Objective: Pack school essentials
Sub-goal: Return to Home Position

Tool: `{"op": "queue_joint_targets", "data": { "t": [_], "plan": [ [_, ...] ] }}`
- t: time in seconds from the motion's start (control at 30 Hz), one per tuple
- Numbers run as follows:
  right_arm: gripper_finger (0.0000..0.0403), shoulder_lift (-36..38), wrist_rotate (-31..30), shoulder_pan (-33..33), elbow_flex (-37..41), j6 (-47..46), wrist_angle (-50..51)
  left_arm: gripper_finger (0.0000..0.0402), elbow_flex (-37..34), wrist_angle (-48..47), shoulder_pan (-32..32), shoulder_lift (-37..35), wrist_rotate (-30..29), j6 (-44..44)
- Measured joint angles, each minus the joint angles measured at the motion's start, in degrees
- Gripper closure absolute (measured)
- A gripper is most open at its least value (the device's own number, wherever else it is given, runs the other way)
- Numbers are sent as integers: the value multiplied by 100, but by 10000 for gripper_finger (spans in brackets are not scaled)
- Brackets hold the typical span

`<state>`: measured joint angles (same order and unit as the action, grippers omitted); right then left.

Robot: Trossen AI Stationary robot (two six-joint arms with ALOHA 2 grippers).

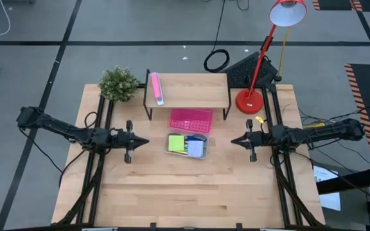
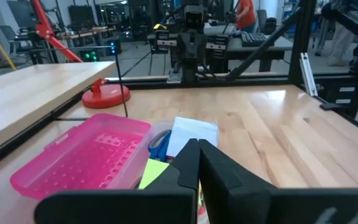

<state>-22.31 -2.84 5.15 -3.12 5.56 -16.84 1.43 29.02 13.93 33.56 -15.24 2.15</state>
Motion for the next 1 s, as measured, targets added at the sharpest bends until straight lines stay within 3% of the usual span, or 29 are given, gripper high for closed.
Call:
{"op": "queue_joint_targets", "data": {
  "t": [0.37, 0.8, 1.0],
  "plan": [
    [403, 662, 13, 7, 12, 217, 196, 393, -85, 106, 119, -147, 301, 269],
    [403, 2231, 54, 7, 27, 344, 1284, 397, -85, -268, 118, -736, 299, 330],
    [403, 2227, 309, 9, 228, 239, 1070, 389, -85, -344, 116, -741, 299, 230]
  ]
}}
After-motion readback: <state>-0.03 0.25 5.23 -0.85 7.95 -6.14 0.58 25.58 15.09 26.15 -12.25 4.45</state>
